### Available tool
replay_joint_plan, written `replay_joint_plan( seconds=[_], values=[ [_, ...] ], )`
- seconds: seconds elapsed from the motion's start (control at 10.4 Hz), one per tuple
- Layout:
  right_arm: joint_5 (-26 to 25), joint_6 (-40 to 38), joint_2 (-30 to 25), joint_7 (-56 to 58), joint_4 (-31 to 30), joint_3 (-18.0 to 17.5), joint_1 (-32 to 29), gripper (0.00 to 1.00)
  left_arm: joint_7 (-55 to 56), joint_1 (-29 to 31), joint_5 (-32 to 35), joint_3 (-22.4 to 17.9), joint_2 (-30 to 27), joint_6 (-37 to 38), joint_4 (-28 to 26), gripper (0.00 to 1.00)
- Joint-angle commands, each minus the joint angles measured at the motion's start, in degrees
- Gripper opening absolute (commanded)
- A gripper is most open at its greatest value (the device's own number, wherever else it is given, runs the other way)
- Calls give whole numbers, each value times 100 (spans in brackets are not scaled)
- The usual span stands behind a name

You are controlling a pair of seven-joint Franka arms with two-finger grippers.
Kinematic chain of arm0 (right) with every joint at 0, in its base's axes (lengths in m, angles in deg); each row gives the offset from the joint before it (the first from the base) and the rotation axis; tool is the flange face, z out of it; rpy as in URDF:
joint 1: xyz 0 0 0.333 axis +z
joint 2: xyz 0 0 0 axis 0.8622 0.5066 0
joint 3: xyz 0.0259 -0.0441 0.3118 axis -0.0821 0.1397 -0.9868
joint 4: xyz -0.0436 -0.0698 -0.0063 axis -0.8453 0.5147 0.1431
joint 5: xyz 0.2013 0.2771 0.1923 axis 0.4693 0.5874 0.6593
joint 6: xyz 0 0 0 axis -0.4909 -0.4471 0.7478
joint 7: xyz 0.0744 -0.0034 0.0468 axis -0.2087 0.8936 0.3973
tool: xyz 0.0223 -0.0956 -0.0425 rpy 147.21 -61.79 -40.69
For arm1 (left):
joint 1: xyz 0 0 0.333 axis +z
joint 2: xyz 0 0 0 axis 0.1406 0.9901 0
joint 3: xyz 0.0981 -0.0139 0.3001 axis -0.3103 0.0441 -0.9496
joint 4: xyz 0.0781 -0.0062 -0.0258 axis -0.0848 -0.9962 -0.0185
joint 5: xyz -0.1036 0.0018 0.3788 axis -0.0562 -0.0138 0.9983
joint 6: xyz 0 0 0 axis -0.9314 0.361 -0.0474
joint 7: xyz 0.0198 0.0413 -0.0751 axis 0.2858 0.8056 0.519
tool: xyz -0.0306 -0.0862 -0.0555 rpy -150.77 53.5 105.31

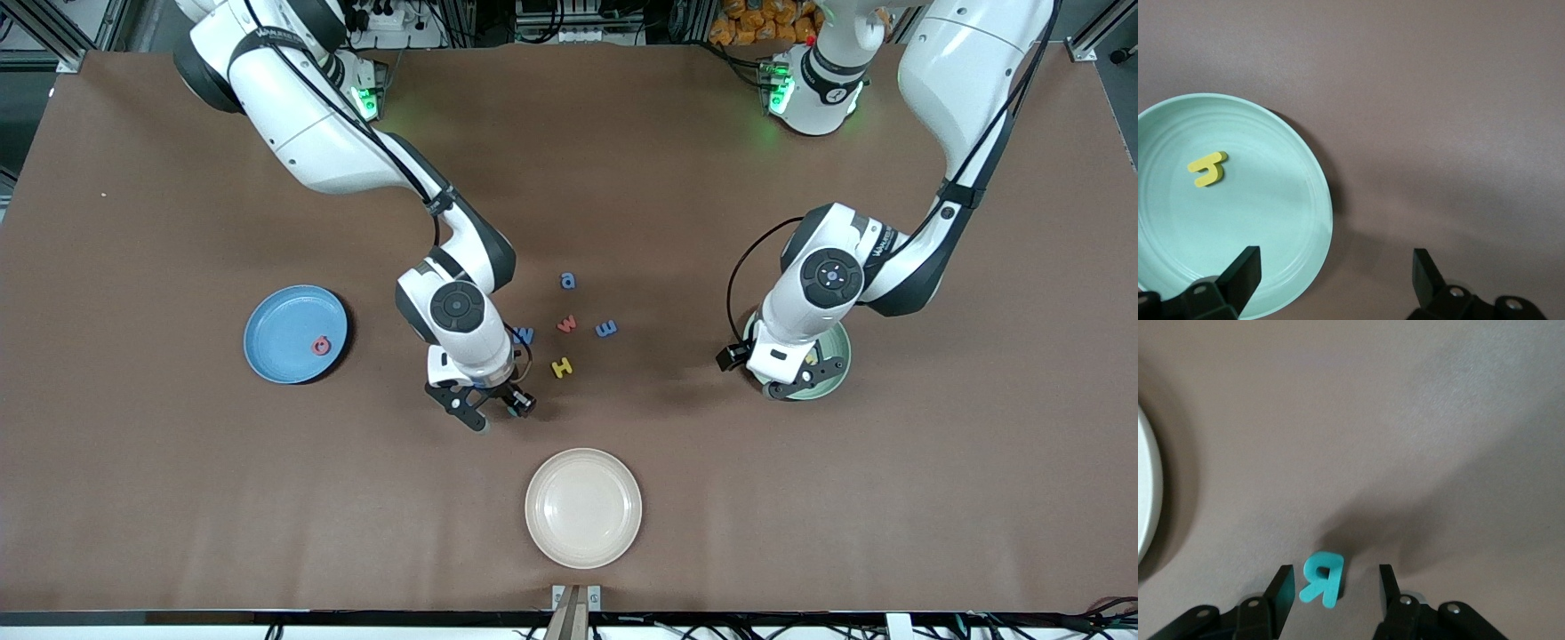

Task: Sort uppercase to blue plate, lowercase to green plate
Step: 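Lower the right gripper and grasp the cyan R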

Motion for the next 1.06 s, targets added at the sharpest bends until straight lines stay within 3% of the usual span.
replay_joint_plan(
  seconds=[0.0, 0.58, 0.97],
  values=[
    [-80, -394, 400, -134, 706, -12, 60, 59, 16, 36, -77, 26, 9, 98, 68, 100],
    [-71, -370, 470, -256, 752, -29, 165, 57, 25, 53, -86, 26, -17, 133, 77, 100],
    [-80, -361, 515, -266, 761, -29, 210, 44, 25, 53, -86, 26, -17, 142, 77, 100]
  ],
)
